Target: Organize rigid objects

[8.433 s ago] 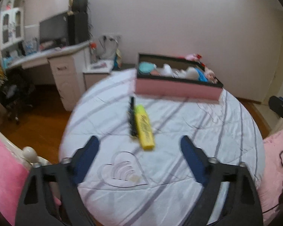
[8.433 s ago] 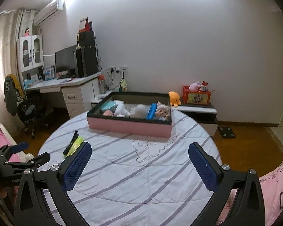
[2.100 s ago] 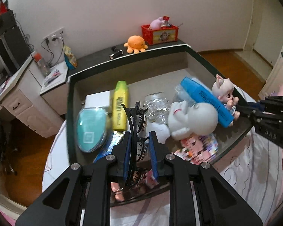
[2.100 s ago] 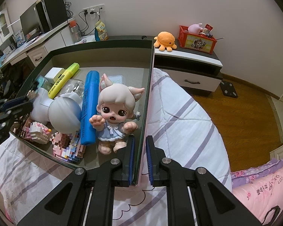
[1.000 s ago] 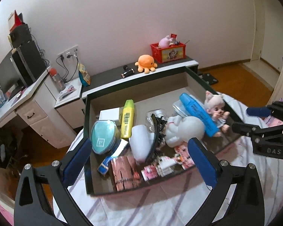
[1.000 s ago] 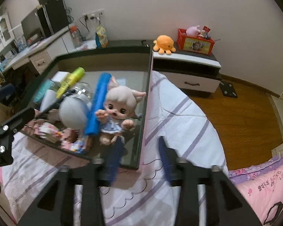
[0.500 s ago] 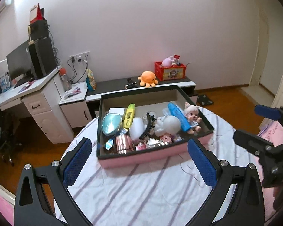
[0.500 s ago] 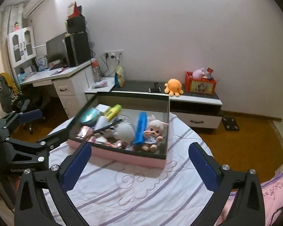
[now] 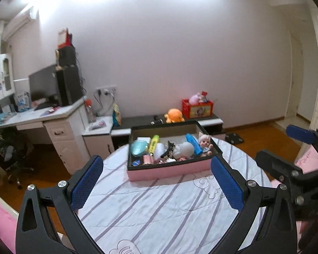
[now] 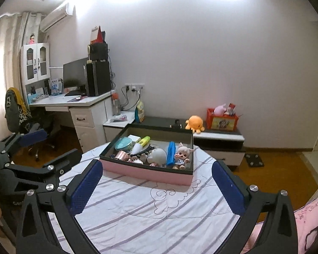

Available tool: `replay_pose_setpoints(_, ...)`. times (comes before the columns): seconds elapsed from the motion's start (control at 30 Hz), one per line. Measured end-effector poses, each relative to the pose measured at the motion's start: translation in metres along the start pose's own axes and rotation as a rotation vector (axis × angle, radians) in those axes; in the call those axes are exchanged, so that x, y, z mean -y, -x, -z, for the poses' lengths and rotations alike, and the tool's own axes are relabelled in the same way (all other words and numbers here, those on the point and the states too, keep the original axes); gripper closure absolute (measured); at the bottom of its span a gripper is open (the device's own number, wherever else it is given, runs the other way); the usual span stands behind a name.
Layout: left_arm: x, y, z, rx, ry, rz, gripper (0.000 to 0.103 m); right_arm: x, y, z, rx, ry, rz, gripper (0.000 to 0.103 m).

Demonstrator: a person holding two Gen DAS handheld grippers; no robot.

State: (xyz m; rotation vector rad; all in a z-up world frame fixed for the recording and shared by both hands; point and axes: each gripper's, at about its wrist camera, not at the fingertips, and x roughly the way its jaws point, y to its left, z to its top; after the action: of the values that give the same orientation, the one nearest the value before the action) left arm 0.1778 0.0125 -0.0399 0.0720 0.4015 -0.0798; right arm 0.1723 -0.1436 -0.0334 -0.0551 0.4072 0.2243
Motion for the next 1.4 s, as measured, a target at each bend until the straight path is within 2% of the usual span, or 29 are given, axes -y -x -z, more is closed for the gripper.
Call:
replay_pose_setpoints(0.13, 0.004, 0.036, 0.001, 0.072, -0.001, -0.04, 0.0, -0.007, 0.031, 0.002, 0.078, 0.003, 0.002, 0.0)
replay_pose_setpoints(0.47, 0.013, 0.107, -0.001, 0.222, -0.016, -0.107, 0.0, -0.018, 0.085, 0.0, 0.197, 0.007, -0.001, 0.0)
replay_pose_setpoints(0.67, 0.009, 0.125, -0.005, 0.252, 0.019, -0.09, 0.0, -0.022, 0.105, -0.008, 0.25, 0.022, 0.014, 0.0)
replay_pose_setpoints(1.17, 0.012, 0.159, -0.001, 0.378, 0.005, -0.18, 0.0, -0.033, 0.133, -0.01, 0.333, 0.036, 0.015, 0.0)
replay_pose_setpoints(1.4, 0.01, 0.165, 0.0, 0.402, 0.032, -0.176, 0.0, -0.039, 0.14, -0.007, 0.357, 0.044, 0.032, 0.0)
